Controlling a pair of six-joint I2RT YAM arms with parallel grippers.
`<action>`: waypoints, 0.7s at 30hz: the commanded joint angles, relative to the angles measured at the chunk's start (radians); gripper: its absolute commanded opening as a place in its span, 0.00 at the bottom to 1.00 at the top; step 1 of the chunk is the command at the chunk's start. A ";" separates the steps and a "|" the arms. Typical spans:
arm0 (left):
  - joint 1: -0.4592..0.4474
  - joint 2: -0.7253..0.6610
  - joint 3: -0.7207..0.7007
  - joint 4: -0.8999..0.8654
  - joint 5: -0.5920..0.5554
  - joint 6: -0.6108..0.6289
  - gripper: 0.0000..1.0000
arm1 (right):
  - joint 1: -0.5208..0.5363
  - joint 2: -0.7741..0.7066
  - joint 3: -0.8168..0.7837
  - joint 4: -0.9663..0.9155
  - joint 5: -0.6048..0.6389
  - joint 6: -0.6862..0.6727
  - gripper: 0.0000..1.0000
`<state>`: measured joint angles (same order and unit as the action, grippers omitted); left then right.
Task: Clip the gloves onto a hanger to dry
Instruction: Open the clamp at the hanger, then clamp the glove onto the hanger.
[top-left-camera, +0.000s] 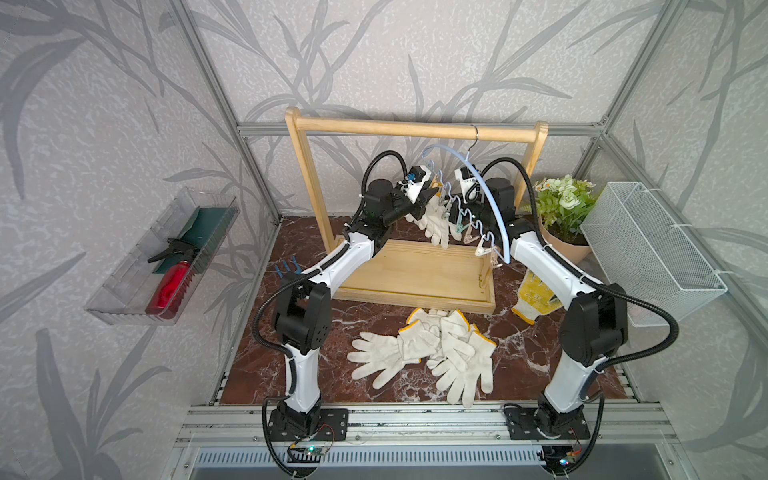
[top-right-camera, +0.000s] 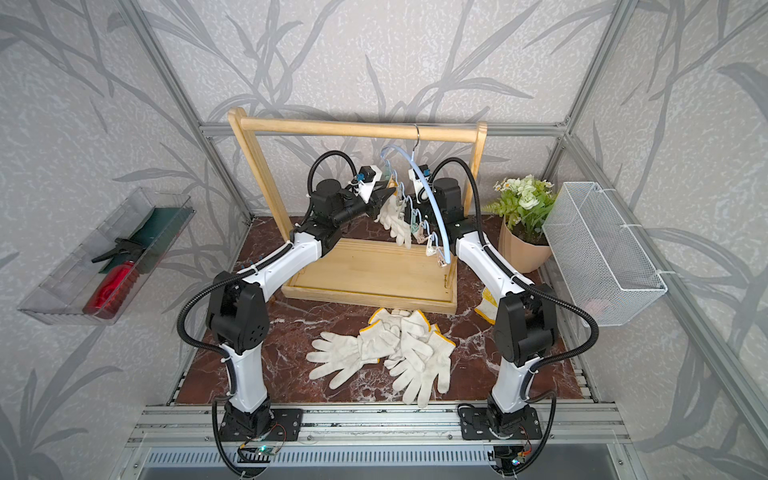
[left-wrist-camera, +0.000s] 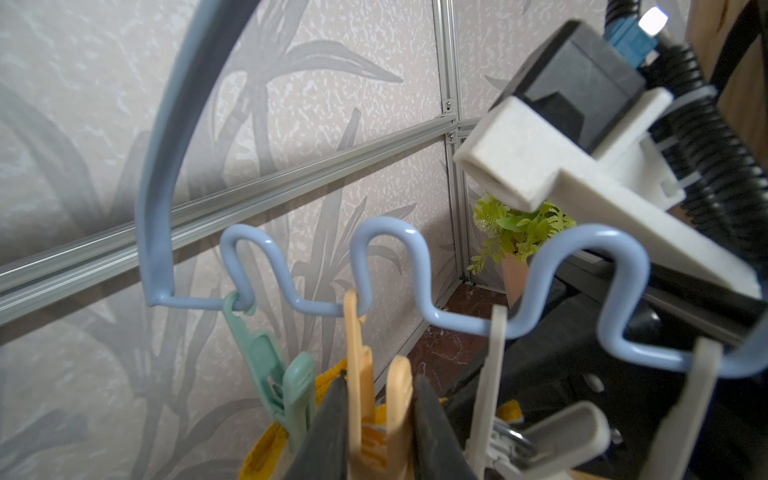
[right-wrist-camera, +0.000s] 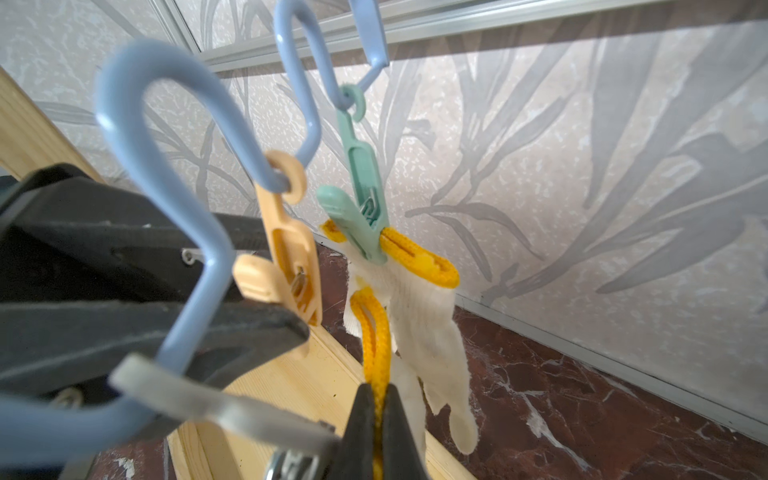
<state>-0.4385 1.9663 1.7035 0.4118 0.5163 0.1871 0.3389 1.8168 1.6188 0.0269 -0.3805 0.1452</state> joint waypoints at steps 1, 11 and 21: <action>-0.005 -0.012 -0.008 0.072 0.008 -0.011 0.00 | -0.010 -0.042 -0.009 0.034 -0.015 -0.004 0.00; -0.005 -0.010 -0.032 0.097 0.005 -0.012 0.01 | -0.010 -0.077 0.008 0.093 0.011 0.029 0.00; -0.005 0.001 -0.058 0.124 0.001 -0.029 0.02 | -0.009 -0.078 0.016 0.124 -0.013 0.054 0.00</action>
<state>-0.4385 1.9663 1.6508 0.4847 0.5167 0.1719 0.3393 1.7847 1.6146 0.0776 -0.3771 0.1661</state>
